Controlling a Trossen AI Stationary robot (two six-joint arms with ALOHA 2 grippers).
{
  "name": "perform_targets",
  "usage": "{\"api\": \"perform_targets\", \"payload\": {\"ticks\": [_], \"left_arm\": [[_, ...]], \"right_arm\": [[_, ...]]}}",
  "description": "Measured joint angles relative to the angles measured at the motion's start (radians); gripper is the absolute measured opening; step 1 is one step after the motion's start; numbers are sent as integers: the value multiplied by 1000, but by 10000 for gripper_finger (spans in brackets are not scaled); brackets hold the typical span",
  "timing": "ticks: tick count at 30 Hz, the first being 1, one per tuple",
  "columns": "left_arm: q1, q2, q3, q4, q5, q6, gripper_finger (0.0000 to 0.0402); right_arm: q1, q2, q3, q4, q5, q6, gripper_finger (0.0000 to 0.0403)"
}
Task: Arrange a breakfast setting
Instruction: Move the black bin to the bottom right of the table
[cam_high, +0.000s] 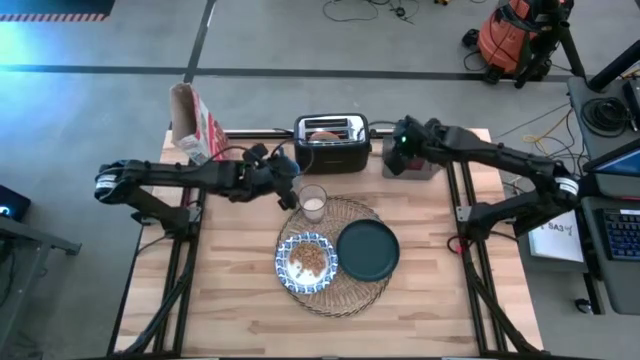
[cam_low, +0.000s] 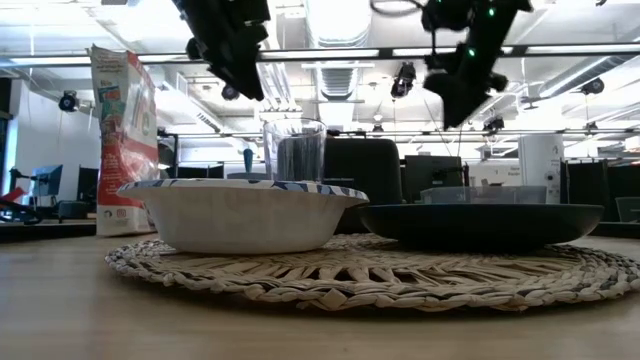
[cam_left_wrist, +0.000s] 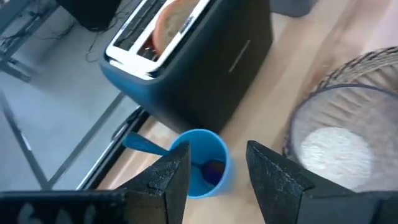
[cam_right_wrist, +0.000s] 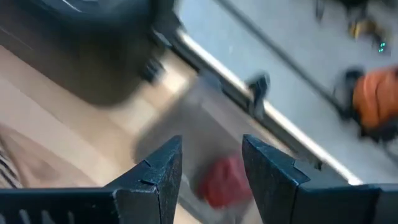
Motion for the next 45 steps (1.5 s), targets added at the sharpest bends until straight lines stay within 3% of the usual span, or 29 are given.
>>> {"api": "perform_targets", "payload": {"ticks": [8, 14, 23, 31, 45], "left_arm": [[78, 0, 0, 20, 0, 39, 141], [88, 0, 0, 38, 0, 88, 141], [92, 0, 7, 52, 0, 155, 141], [94, 0, 8, 55, -1, 207, 141], [95, 0, 8, 56, -2, 227, 141]], "right_arm": [[-208, 0, -3, -98, -186, -147, 155], [-255, 1, -6, -161, -381, -291, 155], [-255, 21, -7, -228, -390, -295, 155], [-255, 133, -8, -242, -389, -282, 155], [-255, 328, -8, -254, -366, -395, 155]]}}
